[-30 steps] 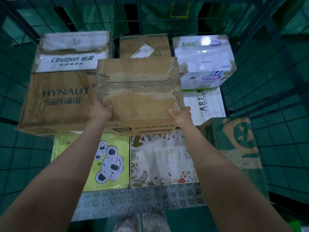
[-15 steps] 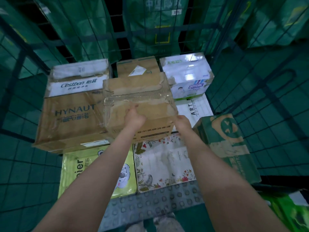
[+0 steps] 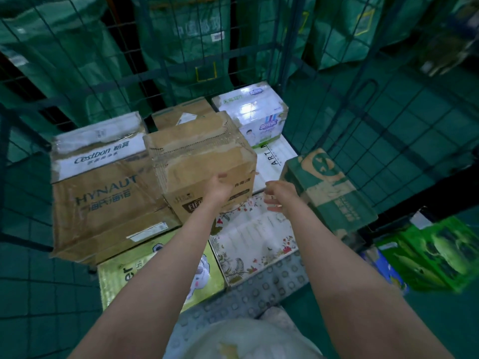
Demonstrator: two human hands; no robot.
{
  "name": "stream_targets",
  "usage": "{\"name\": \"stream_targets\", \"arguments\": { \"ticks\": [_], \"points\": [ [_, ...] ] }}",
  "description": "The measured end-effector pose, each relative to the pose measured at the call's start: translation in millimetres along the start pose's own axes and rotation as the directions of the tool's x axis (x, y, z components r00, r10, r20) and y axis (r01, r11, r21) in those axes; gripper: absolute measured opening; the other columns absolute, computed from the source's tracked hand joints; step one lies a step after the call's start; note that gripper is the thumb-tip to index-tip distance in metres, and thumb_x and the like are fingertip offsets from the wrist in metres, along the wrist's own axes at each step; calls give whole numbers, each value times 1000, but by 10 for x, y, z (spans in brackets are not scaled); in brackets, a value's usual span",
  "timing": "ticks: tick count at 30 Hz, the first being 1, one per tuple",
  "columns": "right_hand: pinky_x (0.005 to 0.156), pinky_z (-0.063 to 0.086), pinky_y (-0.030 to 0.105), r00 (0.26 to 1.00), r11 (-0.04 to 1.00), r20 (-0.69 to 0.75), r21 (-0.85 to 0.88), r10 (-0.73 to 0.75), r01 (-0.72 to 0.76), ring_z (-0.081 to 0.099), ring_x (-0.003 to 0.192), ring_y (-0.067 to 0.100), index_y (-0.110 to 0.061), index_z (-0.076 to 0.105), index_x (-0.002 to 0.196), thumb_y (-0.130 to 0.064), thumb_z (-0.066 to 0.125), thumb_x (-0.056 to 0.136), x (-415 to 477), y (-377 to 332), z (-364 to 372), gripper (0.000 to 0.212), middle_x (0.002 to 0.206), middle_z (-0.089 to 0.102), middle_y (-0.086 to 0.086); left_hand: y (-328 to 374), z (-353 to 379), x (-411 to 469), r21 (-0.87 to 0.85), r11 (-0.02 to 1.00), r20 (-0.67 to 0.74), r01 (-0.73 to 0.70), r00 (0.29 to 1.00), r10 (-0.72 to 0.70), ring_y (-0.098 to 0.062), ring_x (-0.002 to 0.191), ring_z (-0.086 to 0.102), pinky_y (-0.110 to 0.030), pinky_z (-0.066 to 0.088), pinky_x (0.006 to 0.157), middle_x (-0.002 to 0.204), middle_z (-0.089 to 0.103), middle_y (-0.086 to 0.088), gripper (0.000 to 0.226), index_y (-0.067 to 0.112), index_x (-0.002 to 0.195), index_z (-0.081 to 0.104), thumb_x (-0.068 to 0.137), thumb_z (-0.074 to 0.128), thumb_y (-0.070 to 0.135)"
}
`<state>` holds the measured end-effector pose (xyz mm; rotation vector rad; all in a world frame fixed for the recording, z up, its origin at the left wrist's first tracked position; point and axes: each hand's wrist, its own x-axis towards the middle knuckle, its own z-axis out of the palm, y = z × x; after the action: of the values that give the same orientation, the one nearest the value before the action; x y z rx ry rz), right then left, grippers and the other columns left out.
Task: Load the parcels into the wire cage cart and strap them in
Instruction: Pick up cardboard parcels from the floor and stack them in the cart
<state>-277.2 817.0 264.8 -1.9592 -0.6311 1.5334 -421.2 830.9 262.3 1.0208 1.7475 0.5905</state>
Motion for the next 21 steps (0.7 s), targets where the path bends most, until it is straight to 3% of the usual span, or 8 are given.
{"name": "stream_targets", "arguments": {
  "ticks": [4,7,14,17,21],
  "points": [
    [74,52,36,999,999,-39,30,27,-26,59,87,20,-6,54,125,-16,46,97,-143,152,3,31,107,61,7,-112,25,-159,27,999,36,-33,999,32,-21,96,50,-28,42,77,125,52,-10,38,11,131,46,94,45,2],
    [74,49,36,998,998,-50,51,34,-31,59,88,22,-5,54,124,-18,47,97,-240,318,-25,30,113,59,7,-224,58,-277,42,999,76,-30,997,27,-20,94,51,-32,44,86,119,54,-8,37,11,130,47,93,50,7],
    [83,49,40,998,999,-47,43,36,-34,58,94,26,-5,50,131,-19,49,97,-360,553,-179,37,110,57,7,-342,127,-449,3,999,117,-33,993,33,-18,97,51,-27,42,81,132,51,-10,32,9,127,48,95,51,11],
    [82,48,39,998,999,-51,28,31,-30,58,95,26,-4,50,131,-18,49,97,-377,553,-233,37,109,56,7,-380,107,-463,-28,1000,92,-4,996,6,-23,109,54,-30,44,88,130,53,-9,33,11,126,48,93,54,11],
    [83,50,39,999,999,-41,-25,29,-30,58,93,25,-5,50,130,-17,48,97,-369,492,-193,35,110,57,7,-433,45,-458,-34,999,58,24,998,-22,-20,100,53,-29,43,84,125,54,-9,38,11,129,48,91,55,7]
  ]
}}
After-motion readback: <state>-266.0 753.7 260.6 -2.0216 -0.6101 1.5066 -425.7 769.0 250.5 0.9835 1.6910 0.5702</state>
